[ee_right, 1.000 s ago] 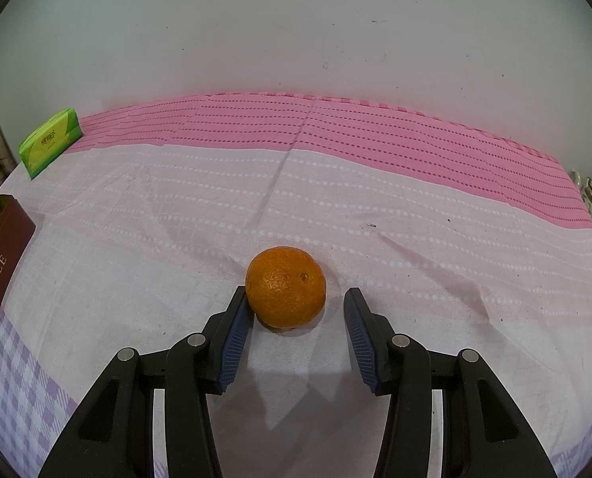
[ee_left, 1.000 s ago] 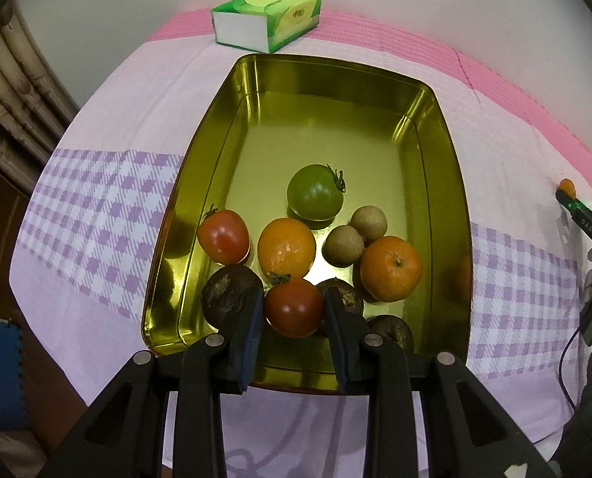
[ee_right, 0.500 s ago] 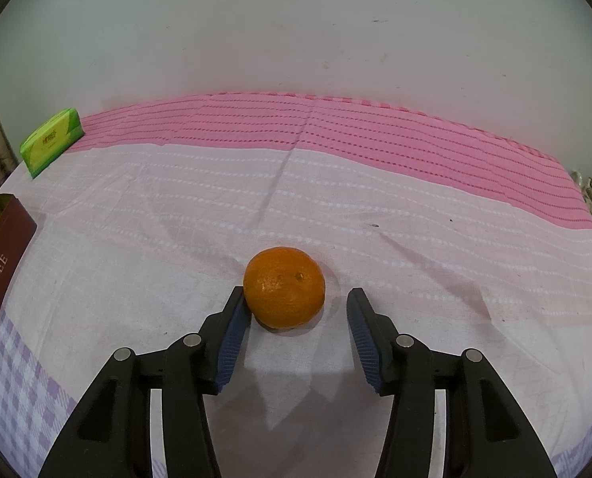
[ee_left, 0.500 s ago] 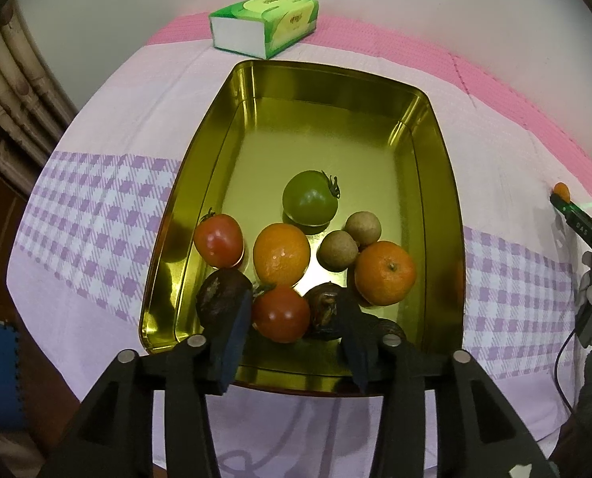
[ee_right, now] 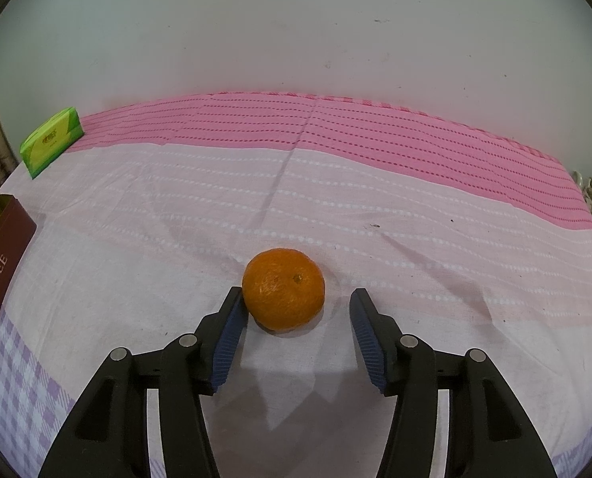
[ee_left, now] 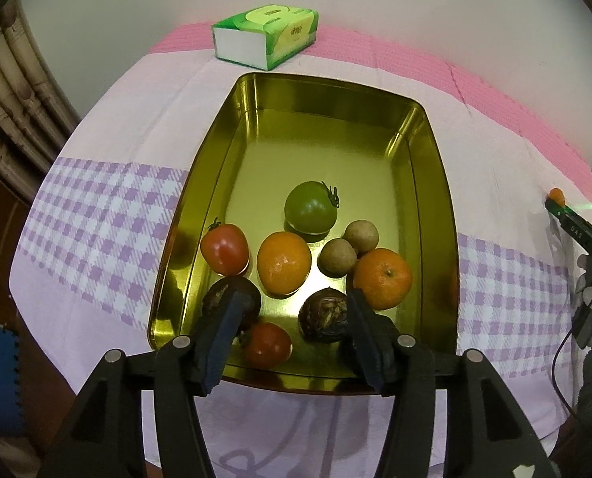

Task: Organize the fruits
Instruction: 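Withdraw the left gripper from the tray while the right gripper holds the tangerine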

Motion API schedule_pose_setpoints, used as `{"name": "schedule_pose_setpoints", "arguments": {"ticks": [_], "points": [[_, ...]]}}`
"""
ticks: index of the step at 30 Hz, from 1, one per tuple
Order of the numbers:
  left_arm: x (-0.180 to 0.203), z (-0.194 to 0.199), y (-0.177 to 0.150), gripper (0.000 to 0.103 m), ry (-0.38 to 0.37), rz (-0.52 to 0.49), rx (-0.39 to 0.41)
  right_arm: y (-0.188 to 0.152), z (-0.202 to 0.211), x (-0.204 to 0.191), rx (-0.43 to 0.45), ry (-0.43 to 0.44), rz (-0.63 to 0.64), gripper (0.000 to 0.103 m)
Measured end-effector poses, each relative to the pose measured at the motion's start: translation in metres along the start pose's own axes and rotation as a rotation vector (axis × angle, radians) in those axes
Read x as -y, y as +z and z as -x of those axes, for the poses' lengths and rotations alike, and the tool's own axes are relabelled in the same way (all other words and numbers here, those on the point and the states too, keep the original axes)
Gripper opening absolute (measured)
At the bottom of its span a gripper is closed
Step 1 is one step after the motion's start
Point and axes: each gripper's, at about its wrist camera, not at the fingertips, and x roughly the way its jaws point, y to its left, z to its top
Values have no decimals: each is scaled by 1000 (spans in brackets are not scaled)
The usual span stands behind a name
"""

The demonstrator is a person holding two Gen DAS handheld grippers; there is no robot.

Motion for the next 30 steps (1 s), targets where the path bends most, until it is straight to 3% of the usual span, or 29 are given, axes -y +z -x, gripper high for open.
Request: {"name": "schedule_pose_setpoints", "arguments": {"ticks": [2, 16, 27, 30], "points": [[-1, 3, -1, 59, 5, -4, 12, 0, 0, 0, -2, 1, 0, 60], [-27, 20, -7, 61, 30, 37, 56, 2, -1, -5, -28, 16, 4, 75], [-59, 25, -11, 66, 44, 116, 74, 3, 0, -2, -14, -21, -25, 55], [-62, 26, -12, 73, 47, 126, 73, 5, -1, -6, -14, -29, -14, 49]]}}
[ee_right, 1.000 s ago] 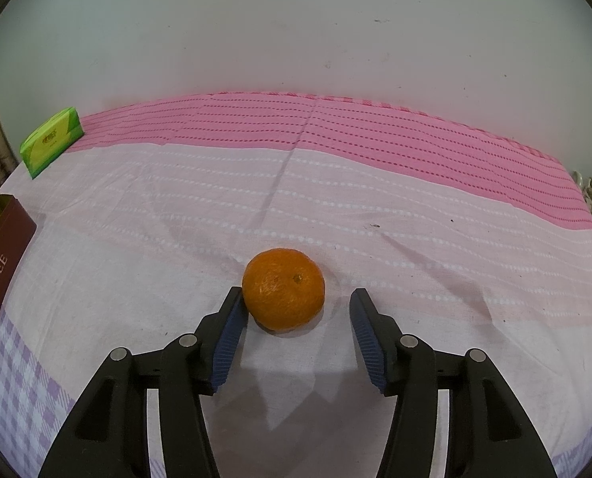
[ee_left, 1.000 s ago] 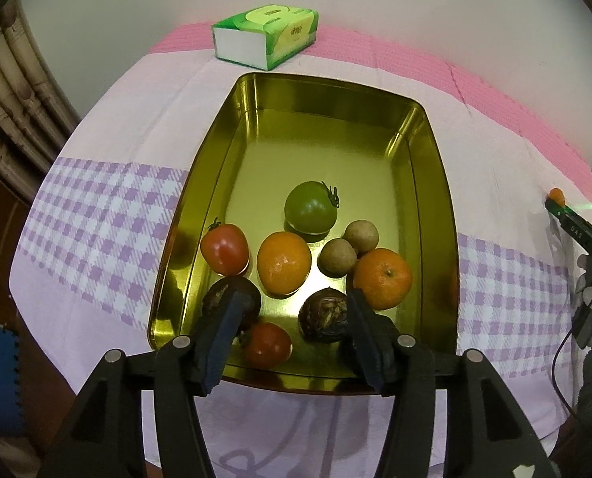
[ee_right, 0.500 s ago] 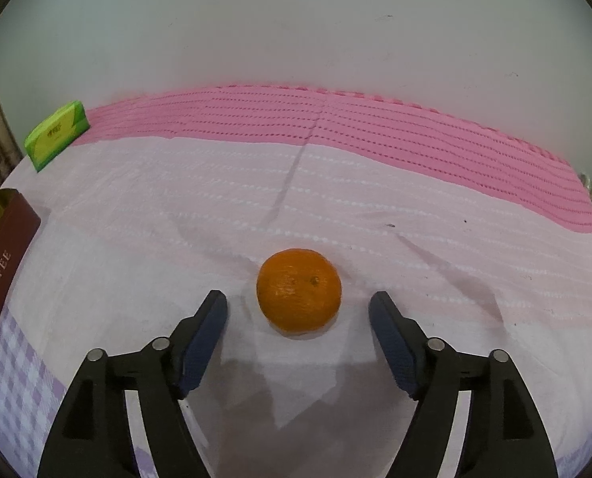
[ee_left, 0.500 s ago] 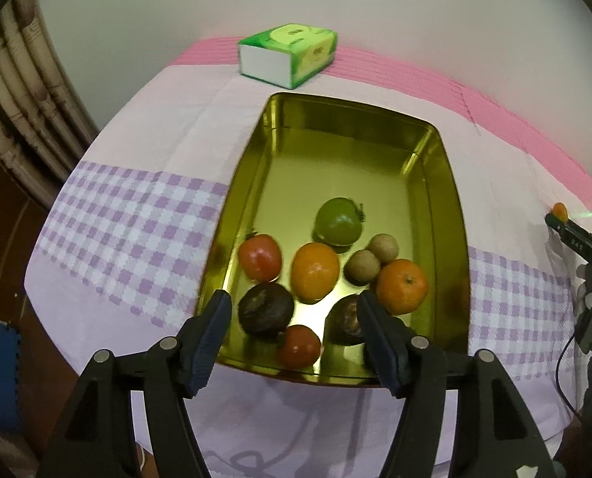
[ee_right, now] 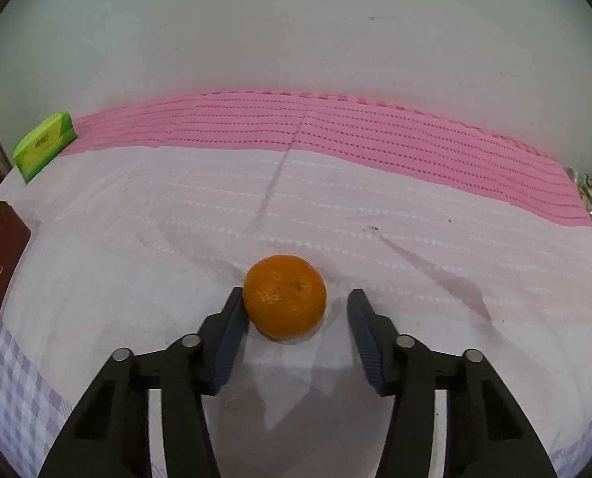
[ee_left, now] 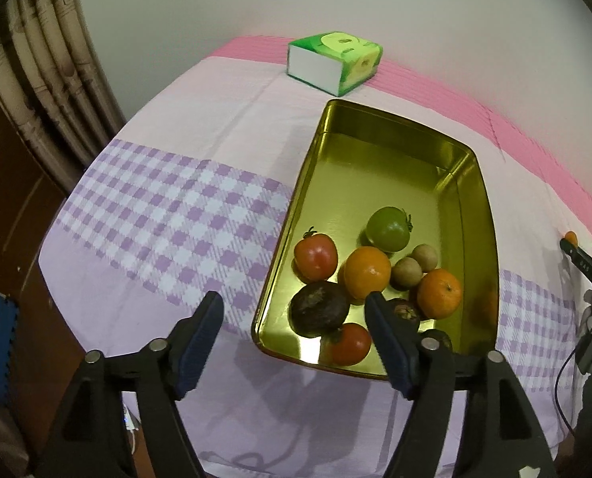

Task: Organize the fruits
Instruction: 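Withdraw the left gripper from the tray while the right gripper holds the tangerine, then carry the tangerine with the right gripper over the tray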

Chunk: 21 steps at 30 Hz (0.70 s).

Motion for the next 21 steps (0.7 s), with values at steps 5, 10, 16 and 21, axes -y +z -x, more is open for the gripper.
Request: {"name": "schedule_pose_setpoints", "arguments": {"ticks": [5, 10, 16, 21], "points": [[-3, 0, -1, 80, 9, 7, 4, 3, -1, -4, 0, -7, 6, 42], [-8, 0, -2, 84, 14, 31, -2, 4, 0, -5, -7, -20, 4, 40], [-17, -3, -4, 84, 20, 69, -17, 7, -1, -7, -19, -32, 0, 39], [-22, 0, -6, 88, 27, 88, -12, 8, 2, -8, -23, -30, -4, 39]]}}
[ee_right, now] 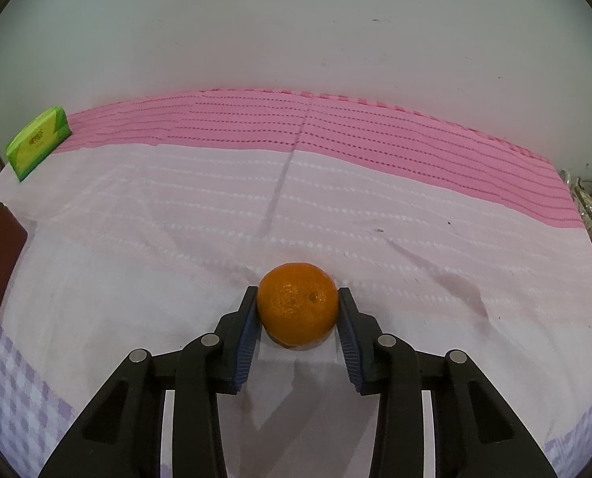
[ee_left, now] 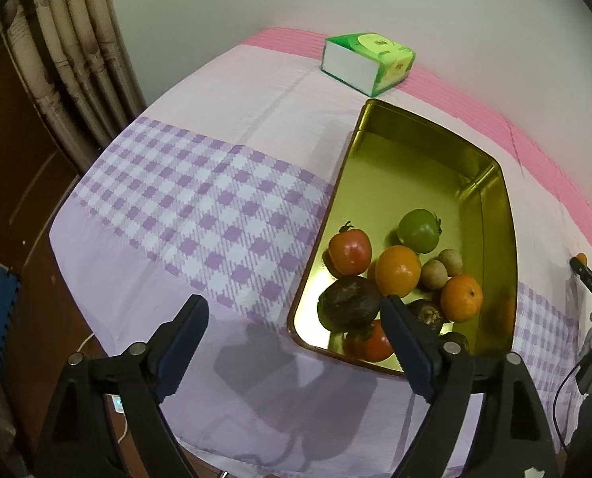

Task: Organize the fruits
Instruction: 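Carry the tangerine with the right gripper over the tray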

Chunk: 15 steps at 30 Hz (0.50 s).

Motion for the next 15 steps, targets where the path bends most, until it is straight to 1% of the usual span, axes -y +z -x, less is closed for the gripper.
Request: {"name": "schedule_pose_setpoints", "arguments": {"ticks": [1, 9, 15], "points": [[-1, 0, 0, 90, 2, 2, 0, 0, 2, 0, 2, 5, -6, 39], [-2, 1, -2, 91, 10, 2, 11, -4, 24, -9, 15, 46, 2, 39], [-1, 7, -3, 92, 9, 0, 30, -2, 50, -36, 51, 109, 40, 39]]}}
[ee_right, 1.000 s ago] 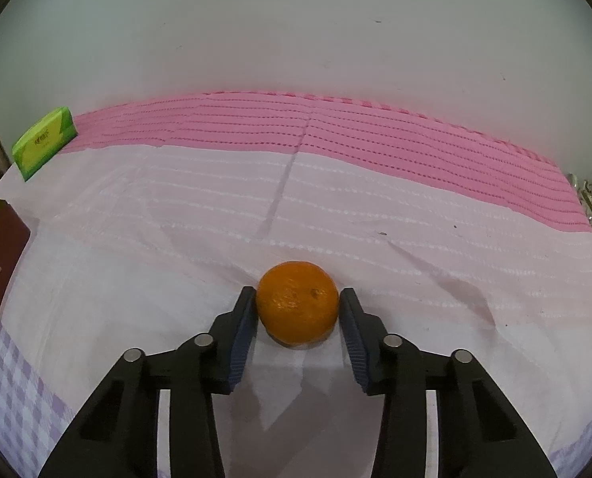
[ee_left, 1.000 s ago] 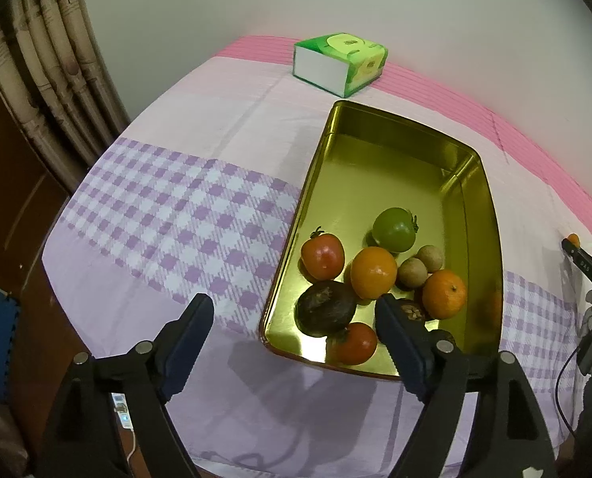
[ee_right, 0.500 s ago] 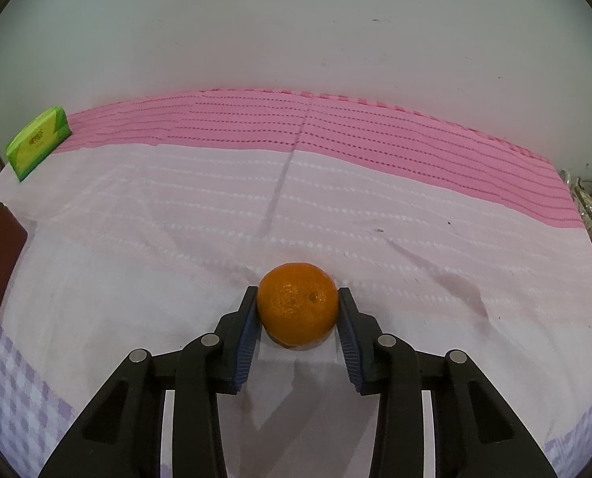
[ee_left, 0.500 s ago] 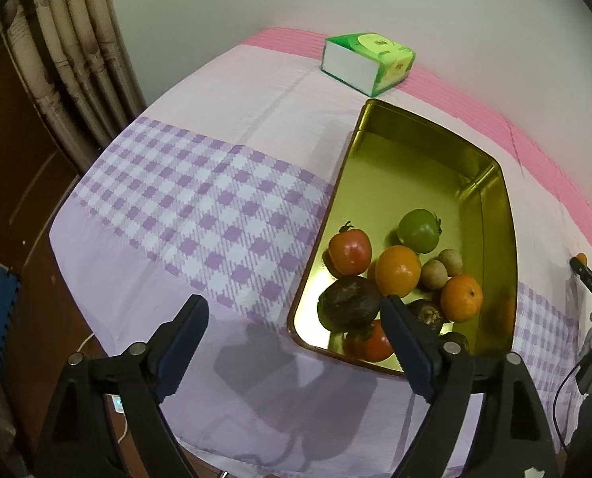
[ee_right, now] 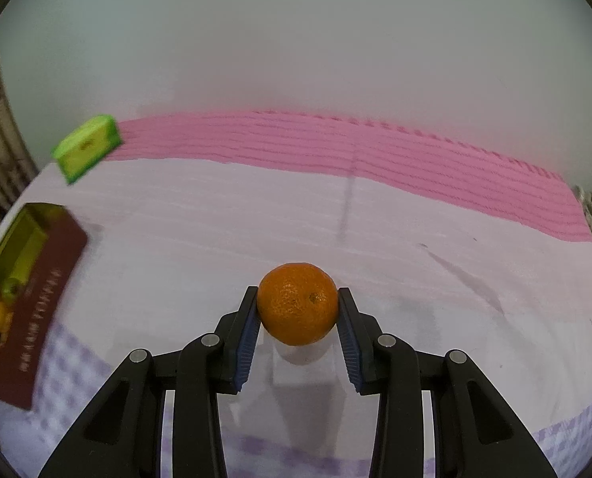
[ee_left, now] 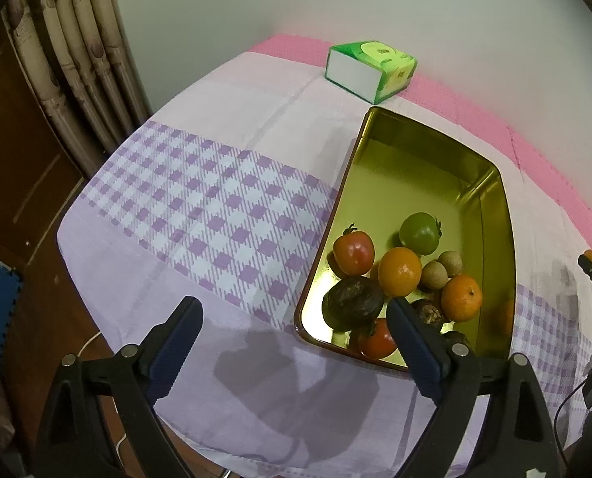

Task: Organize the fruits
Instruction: 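Carry the tangerine with the right gripper over the tray, then lower the tangerine into the tray and open the right gripper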

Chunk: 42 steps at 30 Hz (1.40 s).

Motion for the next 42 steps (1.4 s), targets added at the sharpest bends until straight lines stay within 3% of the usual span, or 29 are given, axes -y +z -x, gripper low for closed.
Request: {"name": "schedule_pose_setpoints", "arguments": {"ticks": [9, 21, 31, 42], "points": [[-6, 11, 0, 93, -7, 24, 25, 10, 26, -82, 32, 161, 120, 39], [-14, 25, -3, 93, 13, 28, 36, 2, 45, -208, 13, 364, 315, 39], [-19, 36, -9, 93, 32, -1, 54, -15, 29, -273, -50, 412, 422, 39], [-19, 44, -18, 93, 50, -43, 64, -27, 12, -291, -92, 377, 460, 39]]}}
